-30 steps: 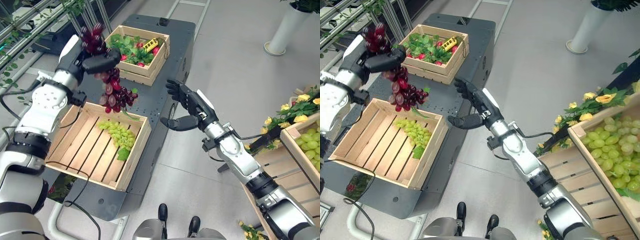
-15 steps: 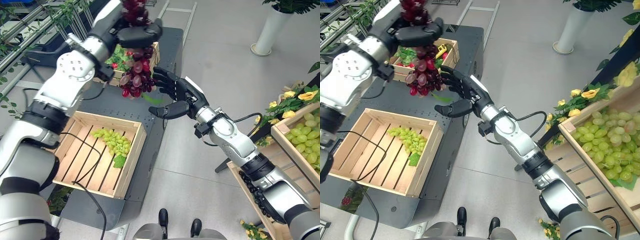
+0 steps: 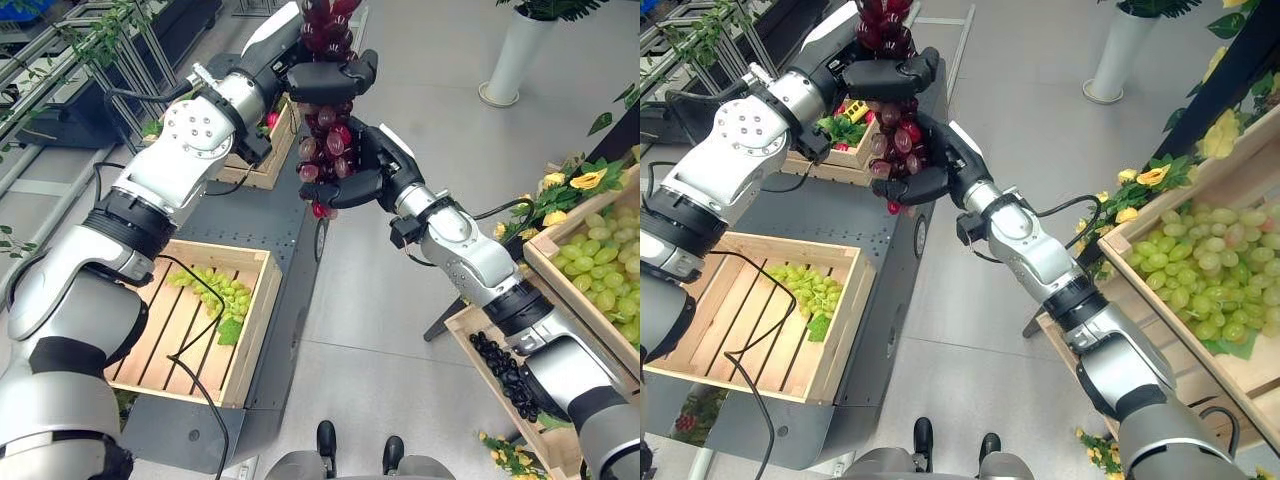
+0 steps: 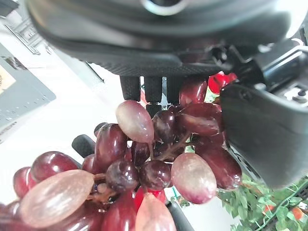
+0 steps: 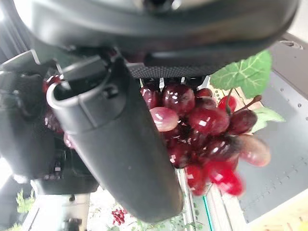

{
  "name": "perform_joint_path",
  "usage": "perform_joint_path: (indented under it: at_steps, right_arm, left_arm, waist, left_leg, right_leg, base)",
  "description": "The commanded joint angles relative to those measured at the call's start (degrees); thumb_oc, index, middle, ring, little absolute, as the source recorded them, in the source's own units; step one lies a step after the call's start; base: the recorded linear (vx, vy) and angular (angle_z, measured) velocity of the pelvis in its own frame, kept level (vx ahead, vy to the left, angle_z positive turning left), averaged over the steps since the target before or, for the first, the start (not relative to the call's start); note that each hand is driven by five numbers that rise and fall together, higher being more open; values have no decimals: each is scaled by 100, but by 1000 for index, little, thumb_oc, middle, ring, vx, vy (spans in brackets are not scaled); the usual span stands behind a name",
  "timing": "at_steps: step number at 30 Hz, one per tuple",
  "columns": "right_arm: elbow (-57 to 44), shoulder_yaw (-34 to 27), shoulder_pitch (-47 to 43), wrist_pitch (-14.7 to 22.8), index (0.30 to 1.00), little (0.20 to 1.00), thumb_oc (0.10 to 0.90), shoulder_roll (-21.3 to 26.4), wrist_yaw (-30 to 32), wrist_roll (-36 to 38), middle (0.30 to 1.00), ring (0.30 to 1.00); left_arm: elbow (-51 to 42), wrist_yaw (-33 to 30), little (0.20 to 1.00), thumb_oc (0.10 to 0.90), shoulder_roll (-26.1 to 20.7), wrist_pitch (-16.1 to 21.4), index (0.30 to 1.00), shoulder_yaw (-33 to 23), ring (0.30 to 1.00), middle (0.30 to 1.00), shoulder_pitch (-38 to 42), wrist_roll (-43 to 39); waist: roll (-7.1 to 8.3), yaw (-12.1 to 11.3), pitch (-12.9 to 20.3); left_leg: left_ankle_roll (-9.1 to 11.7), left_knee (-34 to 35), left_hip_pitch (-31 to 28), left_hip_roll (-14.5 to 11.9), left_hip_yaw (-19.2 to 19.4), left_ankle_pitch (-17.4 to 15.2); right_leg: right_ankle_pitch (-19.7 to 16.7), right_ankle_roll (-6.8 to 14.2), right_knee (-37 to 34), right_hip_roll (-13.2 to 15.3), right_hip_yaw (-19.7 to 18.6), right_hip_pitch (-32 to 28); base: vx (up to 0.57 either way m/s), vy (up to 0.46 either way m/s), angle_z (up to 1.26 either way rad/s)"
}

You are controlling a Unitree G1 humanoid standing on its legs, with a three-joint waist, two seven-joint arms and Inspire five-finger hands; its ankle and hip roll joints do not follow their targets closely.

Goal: Pick up the fruits from the basket on one side to the basket on the other side

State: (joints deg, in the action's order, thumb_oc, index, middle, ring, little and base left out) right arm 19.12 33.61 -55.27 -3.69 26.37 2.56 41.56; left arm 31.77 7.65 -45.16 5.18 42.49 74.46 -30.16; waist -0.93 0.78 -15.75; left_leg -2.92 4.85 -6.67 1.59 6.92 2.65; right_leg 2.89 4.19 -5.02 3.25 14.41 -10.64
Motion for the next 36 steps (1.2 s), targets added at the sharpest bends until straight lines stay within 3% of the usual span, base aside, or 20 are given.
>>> perform_joint_path:
  at_steps: [1, 15, 16, 17, 18, 19, 24, 33, 34, 35, 36]
  right_arm:
    - [444, 8, -545, 823, 900, 900, 800, -253, 246, 439, 900, 900]
    - [649, 90, -601, 896, 900, 900, 800, -417, 1, 987, 900, 900]
    - [674, 81, -604, 922, 745, 745, 696, -459, -4, 1044, 745, 745]
    - [715, 71, -604, 990, 413, 413, 475, -532, -5, 1134, 413, 413]
    - [723, 68, -604, 1017, 413, 413, 475, -552, -16, 1164, 413, 413]
    - [787, 54, -618, 1072, 300, 300, 400, -607, -59, 1203, 300, 300]
    - [770, 30, -604, 1183, 300, 300, 400, -762, 71, 1400, 300, 300]
    - [897, -86, -605, 1463, 300, 300, 400, -833, 96, 1505, 300, 300]
    - [908, -87, -592, 1526, 300, 300, 400, -808, 120, 1521, 300, 300]
    - [909, -88, -588, 1539, 300, 300, 400, -806, 126, 1521, 300, 300]
    - [895, -119, -555, 1578, 300, 300, 400, -775, 137, 1516, 300, 300]
  left_arm:
    - [858, -90, 300, 400, 411, 506, 300, 141, 300, 300, 874, -473]
    - [819, -233, 300, 400, 537, 680, 300, 5, 300, 300, 795, -1302]
    - [797, -244, 300, 400, 580, 709, 300, -19, 300, 300, 783, -1382]
    - [765, -251, 300, 400, 633, 732, 300, -56, 300, 300, 780, -1472]
    - [750, -261, 300, 400, 645, 746, 300, -62, 300, 300, 778, -1494]
    - [747, -256, 300, 400, 676, 765, 300, -89, 300, 300, 775, -1509]
    - [620, -418, 300, 400, 820, 834, 300, -142, 300, 300, 701, -1514]
    - [565, -585, 300, 400, 841, 612, 300, -179, 300, 300, 637, -1366]
    - [621, -642, 648, 632, 825, 516, 648, -180, 648, 648, 622, -1378]
    - [634, -645, 844, 762, 823, 500, 844, -183, 844, 844, 618, -1375]
    - [687, -721, 900, 800, 785, 447, 900, -198, 900, 900, 582, -1369]
  waist:
    - [-173, -157, 1479]
    - [-172, -165, 1526]
    - [-172, -171, 1523]
    - [-170, -179, 1525]
    - [-170, -181, 1526]
    - [-168, -189, 1528]
    - [-162, -205, 1535]
    - [-157, -220, 1546]
    - [-154, -216, 1551]
    - [-155, -215, 1553]
    - [-159, -208, 1556]
  left_leg:
    - [358, -20, -139, 106, 8, -711]
    - [347, -10, -162, 93, 8, -714]
    - [348, -7, -164, 93, 0, -711]
    - [350, -4, -165, 94, -13, -711]
    - [350, -3, -165, 94, -17, -711]
    - [350, 0, -166, 98, -31, -710]
    - [336, 14, -184, 103, -66, -725]
    - [322, 12, -201, 104, -84, -728]
    - [318, 15, -208, 105, -84, -734]
    - [317, 15, -208, 105, -84, -735]
    - [314, 15, -211, 102, -76, -736]
  right_leg:
    - [44, -4, 2, -100, -4, 172]
    - [98, -44, 2, -113, -42, 143]
    - [102, -48, 2, -112, -37, 138]
    - [109, -53, 2, -112, -32, 134]
    - [111, -54, 2, -112, -32, 133]
    - [115, -55, 2, -113, -30, 129]
    - [136, -62, 2, -117, -35, 114]
    - [140, -68, 2, -119, -53, 99]
    - [140, -63, 2, -120, -59, 98]
    - [141, -62, 2, -121, -60, 98]
    - [142, -59, 2, -119, -65, 98]
  base:
    - [-2, -10, -4]
    - [0, 0, 0]
    - [0, 0, 0]
    - [0, 0, 0]
    - [0, 0, 0]
    - [0, 0, 0]
    - [0, 0, 0]
    - [0, 0, 0]
    - [0, 0, 0]
    - [0, 0, 0]
    - [0, 0, 0]
